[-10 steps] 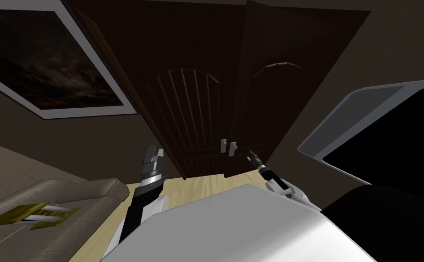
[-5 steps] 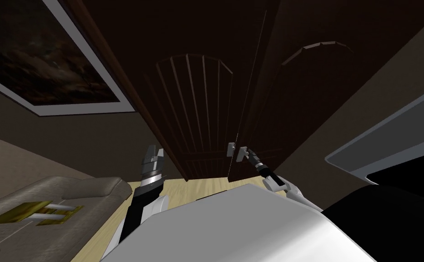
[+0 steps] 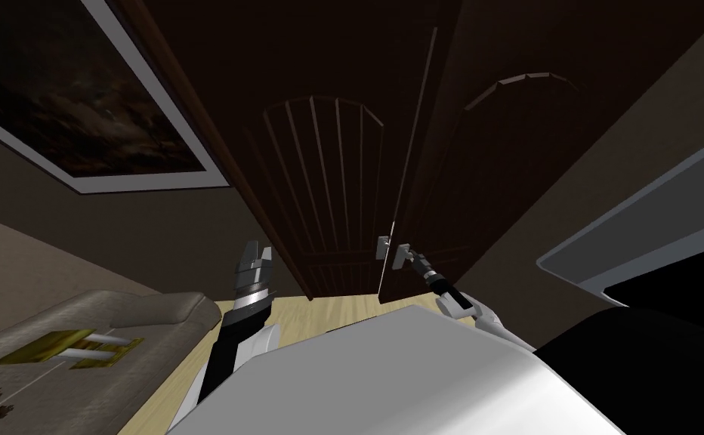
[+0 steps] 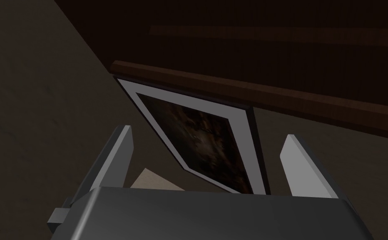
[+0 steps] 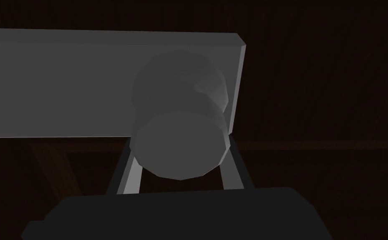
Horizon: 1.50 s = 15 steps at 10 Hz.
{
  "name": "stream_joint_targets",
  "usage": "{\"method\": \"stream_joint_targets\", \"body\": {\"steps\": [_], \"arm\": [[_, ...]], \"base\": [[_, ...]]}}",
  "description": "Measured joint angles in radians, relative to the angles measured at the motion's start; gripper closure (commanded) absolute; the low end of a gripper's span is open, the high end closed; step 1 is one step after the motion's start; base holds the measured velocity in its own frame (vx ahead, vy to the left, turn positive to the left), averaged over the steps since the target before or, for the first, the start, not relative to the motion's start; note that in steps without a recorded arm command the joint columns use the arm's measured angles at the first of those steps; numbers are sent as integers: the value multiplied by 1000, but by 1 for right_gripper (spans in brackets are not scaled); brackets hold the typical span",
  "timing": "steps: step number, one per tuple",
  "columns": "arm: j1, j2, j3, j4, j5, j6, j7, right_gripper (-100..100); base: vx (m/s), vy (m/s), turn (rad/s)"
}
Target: Pull the door open
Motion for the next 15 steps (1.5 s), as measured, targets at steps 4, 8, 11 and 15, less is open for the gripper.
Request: {"method": "stream_joint_targets", "body": {"steps": [4,8,11,15], "arm": [[28,-29,30,-32,1,-24,-5,100],[74,-62,77,-64,-4,-79,-19,-100],[76,-59,78,-78,-7,-76,-16,-100],[52,-43,65,-60,-1,-65,-12,100]], "base": [[-185,-127,18],[-201,69,-53],[53,15,39],[111,-4,26]]}}
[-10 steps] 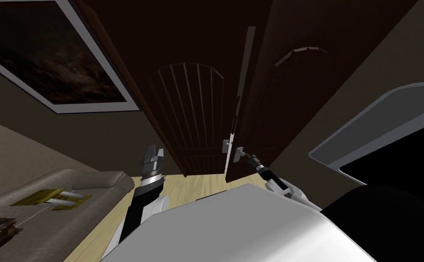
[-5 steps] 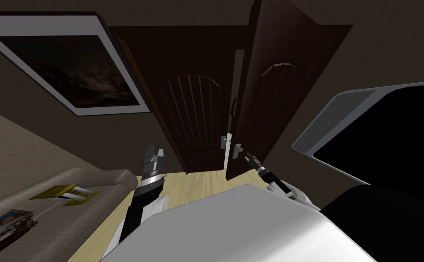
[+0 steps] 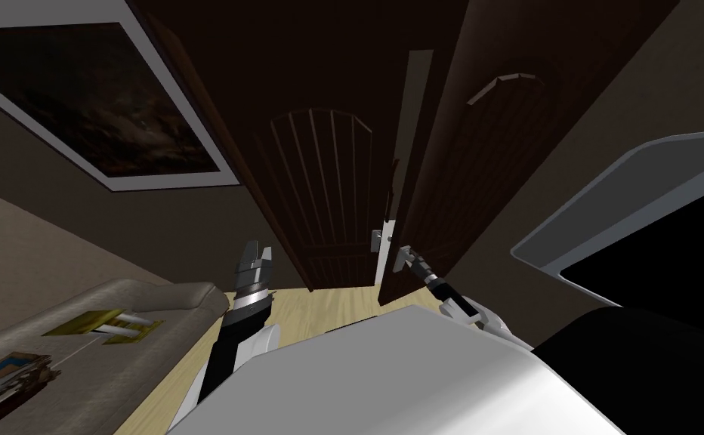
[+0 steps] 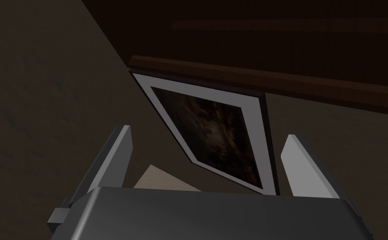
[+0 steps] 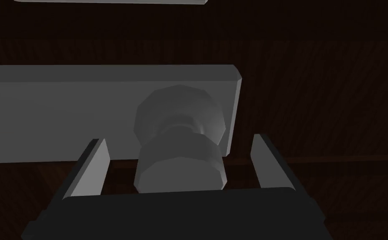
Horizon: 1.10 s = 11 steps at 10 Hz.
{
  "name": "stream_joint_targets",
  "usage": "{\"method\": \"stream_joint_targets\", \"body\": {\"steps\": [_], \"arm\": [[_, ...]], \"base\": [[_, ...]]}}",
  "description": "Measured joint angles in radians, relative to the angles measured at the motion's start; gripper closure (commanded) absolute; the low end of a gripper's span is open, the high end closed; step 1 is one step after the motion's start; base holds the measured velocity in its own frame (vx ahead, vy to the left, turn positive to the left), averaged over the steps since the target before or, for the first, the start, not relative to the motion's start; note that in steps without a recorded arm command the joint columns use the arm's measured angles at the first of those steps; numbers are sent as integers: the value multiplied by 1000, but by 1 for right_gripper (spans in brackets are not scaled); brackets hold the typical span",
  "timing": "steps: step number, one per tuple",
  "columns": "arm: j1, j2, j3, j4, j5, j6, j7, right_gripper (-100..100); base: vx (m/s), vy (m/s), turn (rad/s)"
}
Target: Pull the door open
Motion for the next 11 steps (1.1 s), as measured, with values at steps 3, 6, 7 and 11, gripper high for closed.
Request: {"method": "stream_joint_targets", "body": {"steps": [3,6,7,11], "arm": [[-2,-2,-2,0,-1,-1,0,100],[2,-1,0,2,0,1,0,100],[10,-14,9,-3,0,-10,-3,100],[38,-56,69,-28,7,-68,-22,100]], "base": [[-24,-3,2],[-40,-31,44],[-213,-174,194],[-203,-150,148]]}}
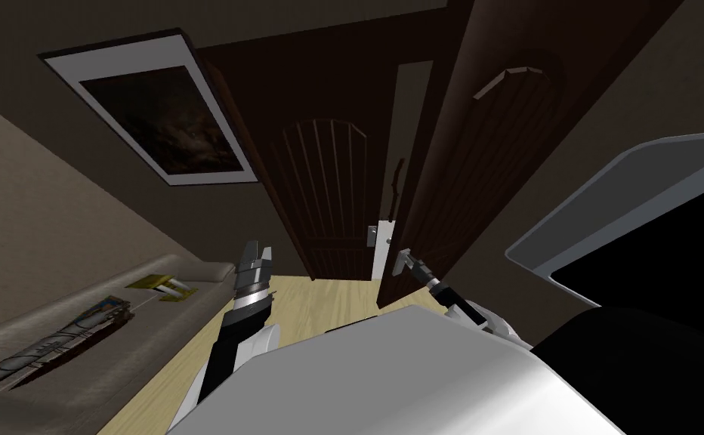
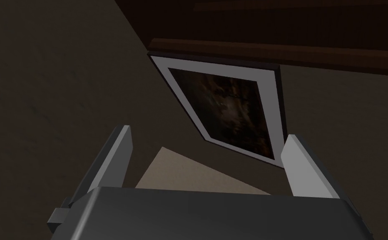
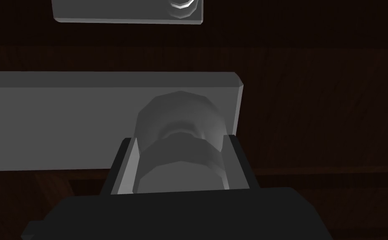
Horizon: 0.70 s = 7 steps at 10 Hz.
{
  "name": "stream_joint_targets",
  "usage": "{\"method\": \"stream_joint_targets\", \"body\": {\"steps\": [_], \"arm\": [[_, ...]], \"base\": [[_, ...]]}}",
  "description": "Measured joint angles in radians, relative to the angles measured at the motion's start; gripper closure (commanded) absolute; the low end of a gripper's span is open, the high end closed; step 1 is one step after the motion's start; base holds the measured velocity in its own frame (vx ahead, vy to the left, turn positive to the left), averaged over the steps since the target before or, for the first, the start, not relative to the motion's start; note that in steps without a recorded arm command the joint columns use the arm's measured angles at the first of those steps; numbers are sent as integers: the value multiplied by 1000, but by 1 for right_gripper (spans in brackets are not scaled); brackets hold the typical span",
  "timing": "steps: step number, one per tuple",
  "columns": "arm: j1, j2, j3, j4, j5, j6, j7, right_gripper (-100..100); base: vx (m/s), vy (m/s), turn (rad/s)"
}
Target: Pull the door open
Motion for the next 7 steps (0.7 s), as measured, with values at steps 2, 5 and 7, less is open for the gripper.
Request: {"method": "stream_joint_targets", "body": {"steps": [2,5,7], "arm": [[23,-25,28,-14,2,-30,-6,100],[40,-46,59,-31,5,-52,-14,100],[41,-60,64,-25,4,-70,-22,100]], "base": [[-211,-143,140],[-147,-79,110],[-203,-113,161]]}}
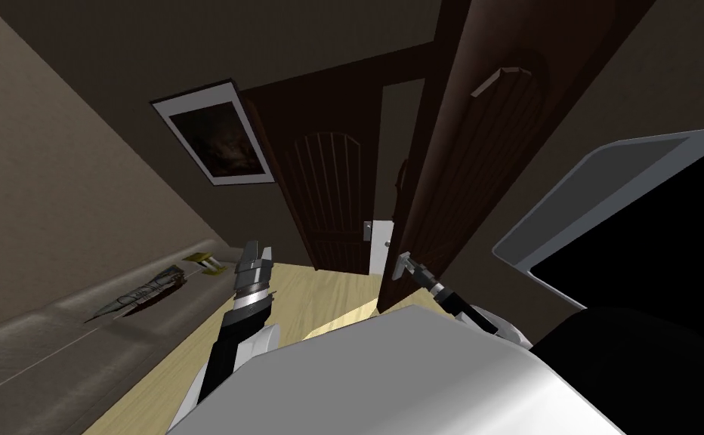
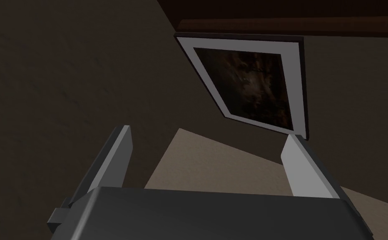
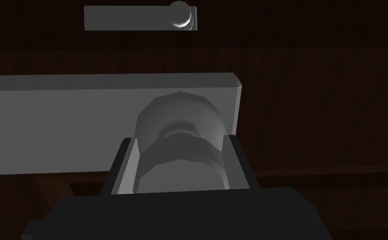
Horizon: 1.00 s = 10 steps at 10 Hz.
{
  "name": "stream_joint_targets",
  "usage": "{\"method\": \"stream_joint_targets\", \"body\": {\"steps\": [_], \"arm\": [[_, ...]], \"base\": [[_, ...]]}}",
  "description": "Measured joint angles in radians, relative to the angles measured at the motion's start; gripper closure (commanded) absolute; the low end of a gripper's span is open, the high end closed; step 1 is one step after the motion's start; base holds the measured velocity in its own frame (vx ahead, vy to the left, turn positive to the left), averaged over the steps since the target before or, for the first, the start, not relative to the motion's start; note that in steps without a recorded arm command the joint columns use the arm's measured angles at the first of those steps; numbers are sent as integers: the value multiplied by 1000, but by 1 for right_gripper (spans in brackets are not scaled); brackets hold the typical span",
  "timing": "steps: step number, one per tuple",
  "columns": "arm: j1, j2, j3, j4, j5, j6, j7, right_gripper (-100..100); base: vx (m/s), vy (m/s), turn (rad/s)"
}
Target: Pull the door open
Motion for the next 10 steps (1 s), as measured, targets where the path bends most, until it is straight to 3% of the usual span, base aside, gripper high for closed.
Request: {"method": "stream_joint_targets", "body": {"steps": [6,10], "arm": [[15,-49,39,25,3,-77,-29,100],[19,-63,51,39,4,-101,-41,100]], "base": [[-247,-112,164],[-168,-80,131]]}}
